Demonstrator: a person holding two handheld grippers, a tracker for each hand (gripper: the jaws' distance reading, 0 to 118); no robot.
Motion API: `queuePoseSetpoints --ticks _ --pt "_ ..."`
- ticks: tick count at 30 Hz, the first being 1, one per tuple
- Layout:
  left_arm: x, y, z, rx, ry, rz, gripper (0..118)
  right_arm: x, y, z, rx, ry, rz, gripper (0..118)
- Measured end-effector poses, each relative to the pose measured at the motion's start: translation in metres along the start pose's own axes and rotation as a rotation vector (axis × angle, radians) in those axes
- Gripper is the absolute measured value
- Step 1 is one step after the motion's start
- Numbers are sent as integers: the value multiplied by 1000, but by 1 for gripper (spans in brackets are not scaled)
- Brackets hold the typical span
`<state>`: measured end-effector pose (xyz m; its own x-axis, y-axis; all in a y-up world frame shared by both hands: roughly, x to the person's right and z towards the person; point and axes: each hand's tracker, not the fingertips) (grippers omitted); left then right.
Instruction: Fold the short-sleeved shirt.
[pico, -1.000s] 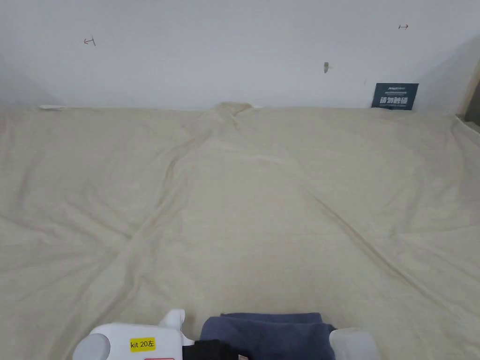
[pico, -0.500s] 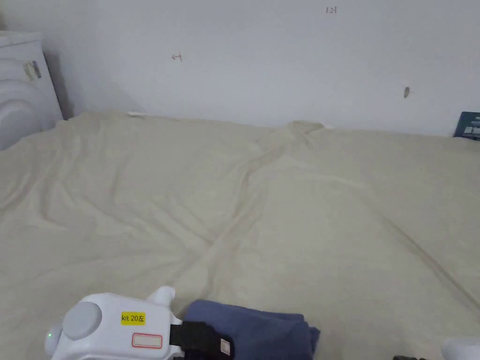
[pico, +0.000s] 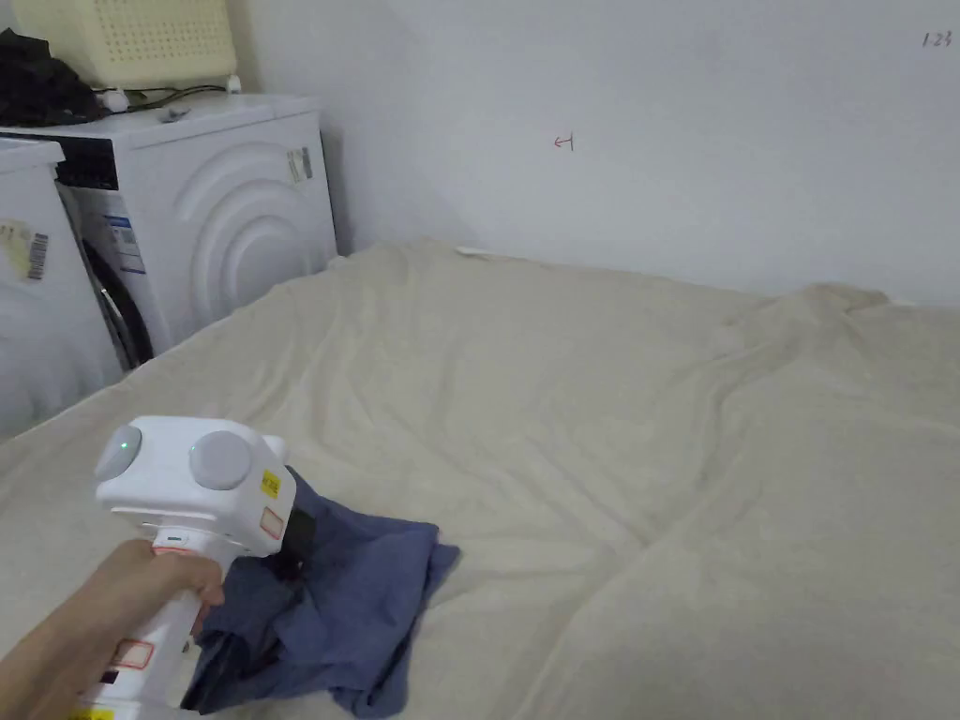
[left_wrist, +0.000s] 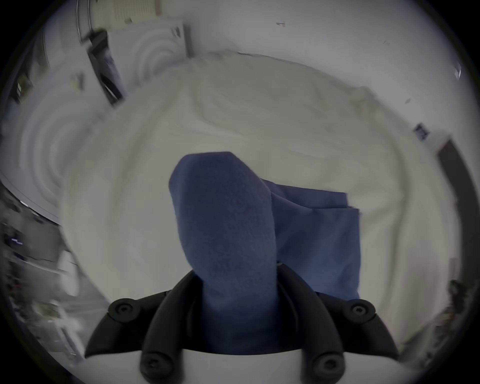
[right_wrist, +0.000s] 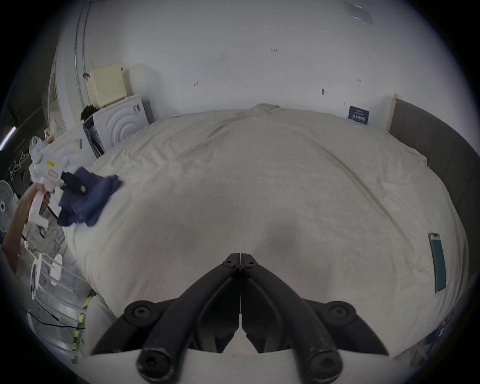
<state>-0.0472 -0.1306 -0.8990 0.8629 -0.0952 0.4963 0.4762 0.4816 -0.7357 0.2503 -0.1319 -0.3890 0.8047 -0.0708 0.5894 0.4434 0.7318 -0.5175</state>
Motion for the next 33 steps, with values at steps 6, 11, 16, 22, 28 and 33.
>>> queuePoseSetpoints --ticks 6,11,16,22,28,33 --pt "-19 25 -34 76 299 -104 24 -1 3 -7 -28 1 -5 0" --pt "-33 25 -52 79 481 -144 93 2 5 -6 -36 -31 12 0" --pt "-50 19 -28 89 418 17 116 6 7 -7 -51 -21 -2 0" --pt "-37 -1 26 172 269 72 116 10 4 1 -21 6 -29 0" --pt "45 -40 112 360 7 74 33 21 4 26 43 -12 -33 0" --pt "129 -96 172 506 -15 27 4 46 3 61 173 -32 -48 0"
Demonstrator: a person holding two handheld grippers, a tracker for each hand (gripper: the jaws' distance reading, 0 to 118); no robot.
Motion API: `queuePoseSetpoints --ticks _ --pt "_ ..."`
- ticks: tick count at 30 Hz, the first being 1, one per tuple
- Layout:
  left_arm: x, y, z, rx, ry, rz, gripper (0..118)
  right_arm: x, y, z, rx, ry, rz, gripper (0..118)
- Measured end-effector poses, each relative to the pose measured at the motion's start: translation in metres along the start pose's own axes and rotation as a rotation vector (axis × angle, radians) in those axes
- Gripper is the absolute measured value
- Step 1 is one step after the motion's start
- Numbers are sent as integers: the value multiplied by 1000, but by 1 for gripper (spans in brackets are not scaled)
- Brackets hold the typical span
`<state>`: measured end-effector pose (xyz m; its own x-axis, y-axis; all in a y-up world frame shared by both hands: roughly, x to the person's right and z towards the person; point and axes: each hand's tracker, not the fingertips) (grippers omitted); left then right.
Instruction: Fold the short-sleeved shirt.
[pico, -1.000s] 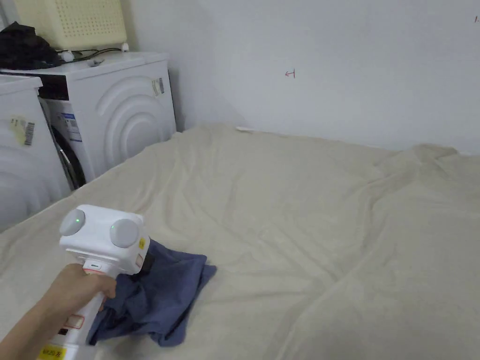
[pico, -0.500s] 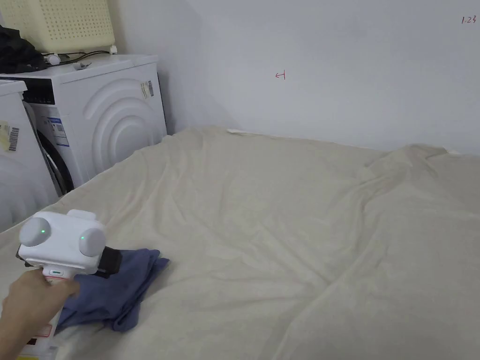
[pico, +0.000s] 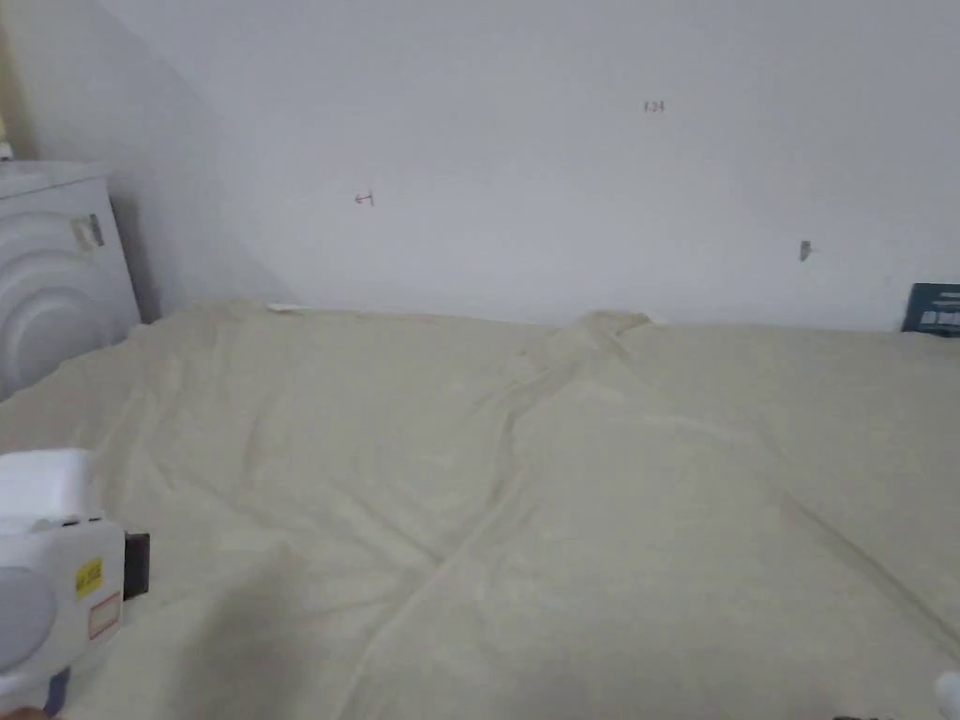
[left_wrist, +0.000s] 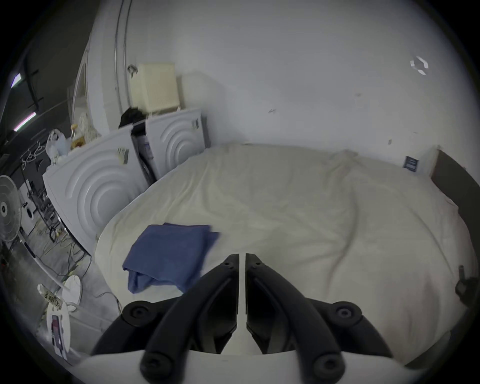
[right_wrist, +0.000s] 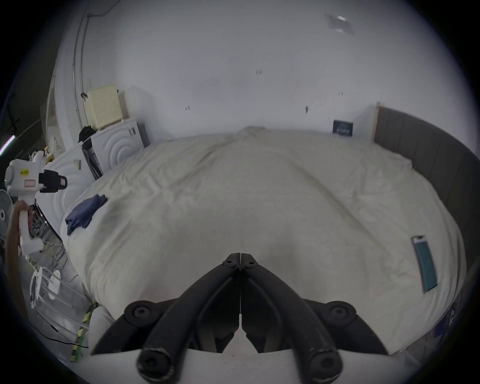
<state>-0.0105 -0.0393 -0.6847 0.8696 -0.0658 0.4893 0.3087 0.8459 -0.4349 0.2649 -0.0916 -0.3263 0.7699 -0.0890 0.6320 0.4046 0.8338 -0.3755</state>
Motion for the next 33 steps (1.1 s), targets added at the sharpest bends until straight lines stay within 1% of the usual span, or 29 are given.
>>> queuePoseSetpoints --ticks 1,2,3,4,6,7,8,10,11,13,16,17,19,21,22,27,31,32,33 --pt "13 -5 11 -4 -18 -6 4 4 1 6 20 -18 15 0" --pt "28 -11 24 38 -43 35 2 8 2 13 48 -35 28 0" --pt "42 -17 36 68 -76 65 0 13 3 21 76 -47 23 0" --pt "55 -22 46 74 -100 67 0 21 1 25 92 -54 3 0" --pt "82 -30 65 113 -104 21 0 36 -2 38 123 -26 -51 0" --pt "94 -33 74 128 -83 11 0 42 -4 44 135 -25 -66 0" --pt "106 -36 84 157 -64 9 0 46 -7 49 143 -35 -61 0" --pt "125 -40 105 165 -119 12 0 55 -13 61 169 -74 -64 0" --pt "133 -44 114 199 -168 14 0 60 -16 69 187 -80 -70 0" --pt "152 -53 130 200 -150 10 0 66 -20 81 210 -69 -89 0" --pt "179 -66 155 223 -163 -23 0 74 -25 93 236 -76 -110 0" --pt "186 -70 161 248 -214 -50 0 75 -27 96 242 -79 -112 0" --pt "198 -79 173 256 -202 -51 0 78 -31 103 255 -84 -124 0" --pt "206 -86 181 271 -206 -53 0 76 -35 111 263 -59 -133 0" --pt "209 -86 184 261 -199 -69 0 76 -38 114 270 -47 -131 0" --pt "213 -94 196 273 -211 -83 0 70 -42 125 302 -71 -88 0" --pt "214 -98 203 289 -242 -93 0 71 -39 130 308 -56 -118 0" --pt "215 -99 204 293 -242 -93 0 69 -37 132 315 -57 -116 4" --pt "216 -99 205 298 -242 -96 0 68 -37 134 327 -63 -106 13"
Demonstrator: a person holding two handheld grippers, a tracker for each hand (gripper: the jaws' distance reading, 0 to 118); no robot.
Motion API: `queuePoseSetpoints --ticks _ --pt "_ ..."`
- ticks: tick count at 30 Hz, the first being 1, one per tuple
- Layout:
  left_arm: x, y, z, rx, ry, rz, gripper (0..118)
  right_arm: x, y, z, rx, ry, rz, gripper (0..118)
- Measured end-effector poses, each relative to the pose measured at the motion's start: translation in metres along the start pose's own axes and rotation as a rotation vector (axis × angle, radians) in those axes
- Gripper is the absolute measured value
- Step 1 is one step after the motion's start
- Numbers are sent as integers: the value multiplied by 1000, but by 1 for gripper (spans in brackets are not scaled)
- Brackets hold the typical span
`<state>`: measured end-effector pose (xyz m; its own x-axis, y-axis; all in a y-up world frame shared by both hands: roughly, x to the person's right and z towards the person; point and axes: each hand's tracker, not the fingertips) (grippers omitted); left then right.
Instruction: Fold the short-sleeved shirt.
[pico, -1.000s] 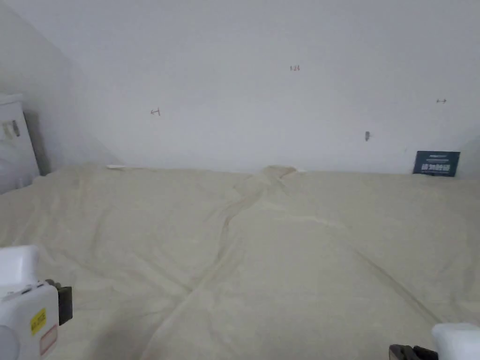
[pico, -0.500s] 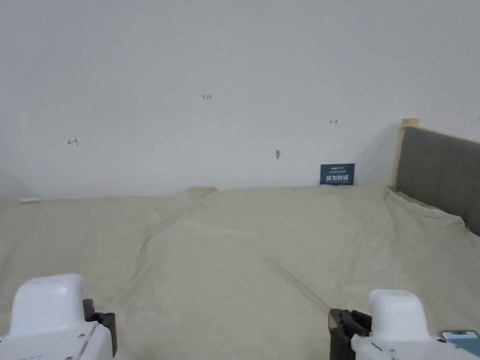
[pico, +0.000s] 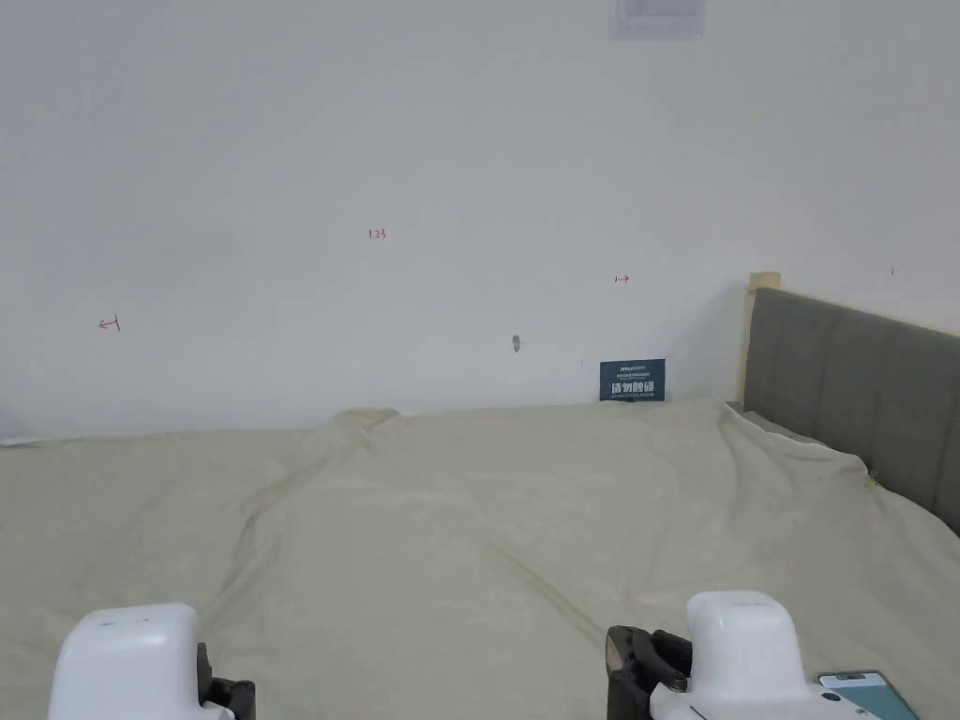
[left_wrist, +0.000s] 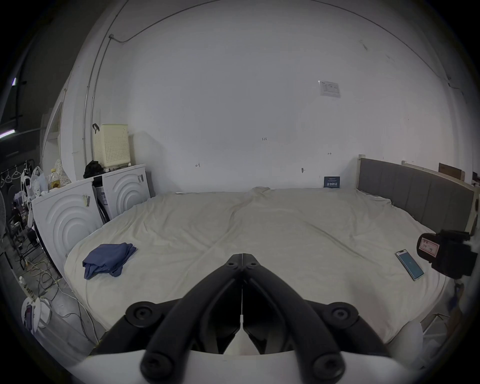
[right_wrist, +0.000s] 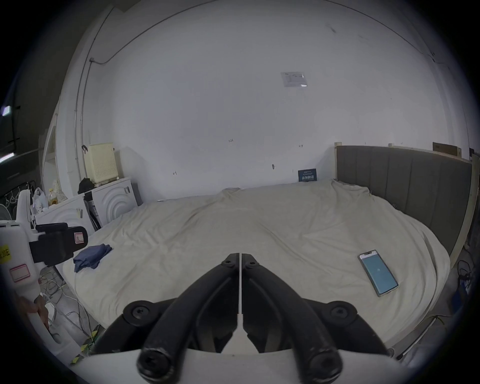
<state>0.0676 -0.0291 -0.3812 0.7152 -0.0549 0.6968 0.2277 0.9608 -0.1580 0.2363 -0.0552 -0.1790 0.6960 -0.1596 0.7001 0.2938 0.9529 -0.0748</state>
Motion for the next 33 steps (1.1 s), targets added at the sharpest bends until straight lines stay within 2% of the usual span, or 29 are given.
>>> queuePoseSetpoints --ticks 1,2,3,4,5,6,7,8,9,10,15,18,23,28,33 --pt "0 0 1 5 0 -2 1 -1 1 1 7 -2 10 26" --pt "0 1 2 13 8 3 5 -2 2 1 7 -9 23 49" --pt "-1 1 3 19 7 10 16 -3 4 3 7 -9 28 72" --pt "-1 3 4 20 3 25 37 -3 4 2 9 -5 32 93" --pt "-3 4 5 21 3 39 79 -3 4 2 8 -5 33 103" --pt "-4 6 4 11 -9 44 108 -4 4 1 11 -1 27 103" --pt "-5 5 2 -3 -21 47 118 -3 5 3 24 -1 16 103" --pt "-6 4 0 -22 -35 51 118 -3 6 3 26 2 11 103" --pt "-6 5 3 39 -56 15 117 -4 7 2 12 1 -16 103" --pt "-6 2 2 -10 -28 38 117 -6 9 1 -2 -4 -32 103" --pt "-7 6 4 -9 -11 16 118 -4 18 2 -47 46 -53 103" --pt "-8 8 6 -17 -6 23 118 -9 29 -1 -153 -51 -72 103" --pt "-8 8 5 -35 -40 23 118 -17 23 -3 -116 -175 -8 103" --pt "-10 8 6 -37 -53 37 118 -18 21 0 -111 -144 -5 103" --pt "-11 8 8 -35 -50 45 118 -22 21 2 -106 -160 -14 103"
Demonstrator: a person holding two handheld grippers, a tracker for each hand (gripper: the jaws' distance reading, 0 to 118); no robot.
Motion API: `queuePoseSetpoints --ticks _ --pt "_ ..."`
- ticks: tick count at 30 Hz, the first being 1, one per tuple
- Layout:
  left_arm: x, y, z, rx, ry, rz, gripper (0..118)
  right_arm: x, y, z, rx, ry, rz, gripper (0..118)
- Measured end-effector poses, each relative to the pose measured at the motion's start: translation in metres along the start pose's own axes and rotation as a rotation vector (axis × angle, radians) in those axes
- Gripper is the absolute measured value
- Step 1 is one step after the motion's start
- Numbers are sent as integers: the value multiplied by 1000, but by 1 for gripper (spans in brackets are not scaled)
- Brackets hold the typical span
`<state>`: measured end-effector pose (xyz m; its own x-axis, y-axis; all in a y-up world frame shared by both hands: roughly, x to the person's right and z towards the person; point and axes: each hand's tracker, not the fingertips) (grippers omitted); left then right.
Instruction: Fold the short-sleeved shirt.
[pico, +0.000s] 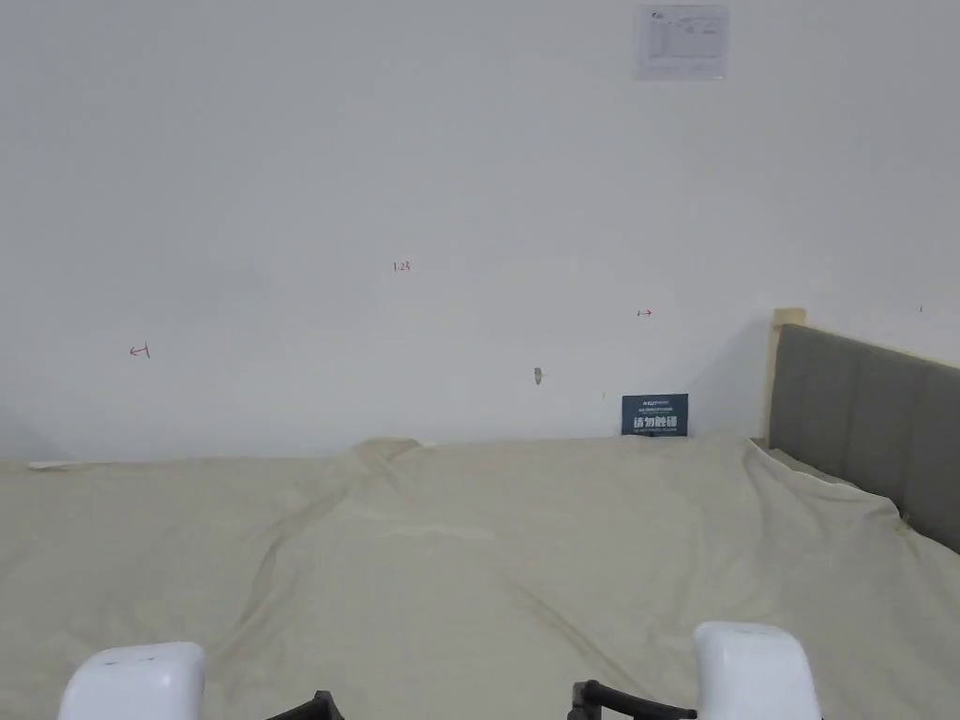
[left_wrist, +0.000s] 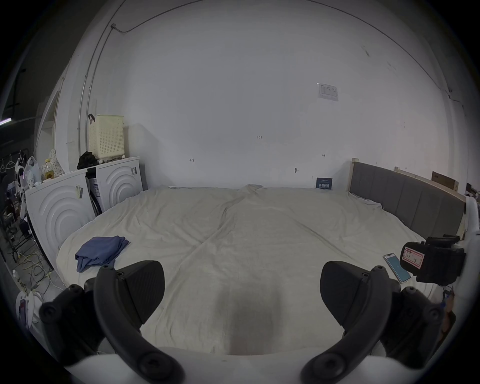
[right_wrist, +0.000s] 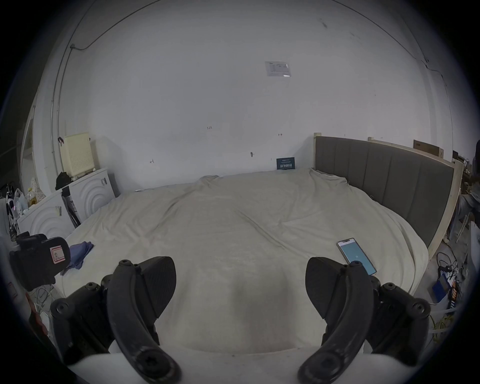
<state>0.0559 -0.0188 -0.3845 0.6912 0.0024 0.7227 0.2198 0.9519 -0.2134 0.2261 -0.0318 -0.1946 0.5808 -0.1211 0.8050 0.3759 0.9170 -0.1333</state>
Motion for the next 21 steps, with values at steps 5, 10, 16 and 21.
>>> queuePoseSetpoints --ticks 5,10,16,21 --pt "-1 -1 1 0 5 -1 118 -2 -4 -3 22 -45 25 103" --pt "0 -2 -1 -4 3 -4 118 -6 -3 1 66 -90 72 103" --pt "-1 -4 1 15 4 14 118 4 -10 1 95 -16 23 103" --pt "-1 -4 2 35 -4 17 118 1 -16 1 144 -91 106 103"
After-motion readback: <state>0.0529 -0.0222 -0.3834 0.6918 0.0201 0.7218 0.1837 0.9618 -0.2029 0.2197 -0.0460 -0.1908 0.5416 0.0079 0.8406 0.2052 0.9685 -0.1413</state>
